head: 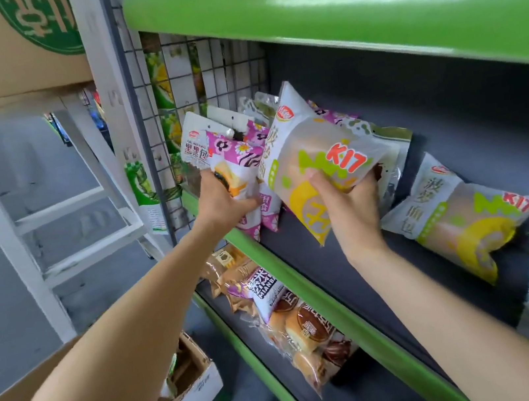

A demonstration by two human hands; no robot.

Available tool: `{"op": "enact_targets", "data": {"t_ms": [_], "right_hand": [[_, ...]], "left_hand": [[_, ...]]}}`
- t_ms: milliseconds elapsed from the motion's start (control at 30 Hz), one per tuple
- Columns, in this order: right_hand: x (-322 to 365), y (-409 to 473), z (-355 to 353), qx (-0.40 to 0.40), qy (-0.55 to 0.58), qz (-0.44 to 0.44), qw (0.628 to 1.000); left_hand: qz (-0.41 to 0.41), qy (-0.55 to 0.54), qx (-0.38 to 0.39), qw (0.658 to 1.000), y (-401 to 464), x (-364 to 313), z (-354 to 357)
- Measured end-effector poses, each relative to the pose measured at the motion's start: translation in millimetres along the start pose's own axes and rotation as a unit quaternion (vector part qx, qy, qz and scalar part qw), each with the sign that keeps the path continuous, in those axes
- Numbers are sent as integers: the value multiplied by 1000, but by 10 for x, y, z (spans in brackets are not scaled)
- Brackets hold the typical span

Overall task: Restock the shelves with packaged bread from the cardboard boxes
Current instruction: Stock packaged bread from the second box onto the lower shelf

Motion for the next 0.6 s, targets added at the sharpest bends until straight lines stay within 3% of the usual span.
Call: {"op": "enact_targets", "data": {"t_ms": [200,367,600], "right_hand": [[38,-72,-37,-24,1,4,1000],[45,-123,-147,-37,-51,7,998],[88,-178,-280,-38,-91,27,995]], "left_hand": [[-8,47,12,999,-7,-51,-32],[-23,148,31,988,-53,-230,-1],[-55,140,11,989,-172,-326,58]]}}
Point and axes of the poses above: each hand's wrist, its own y-axis towards the middle knuckle, its own z-axis out of the palm, x = y × z, the point moved 1 cm from there along y, towards the middle knuckle, and after that the axes turned 3 degrees about y, right-handed, at the moved point
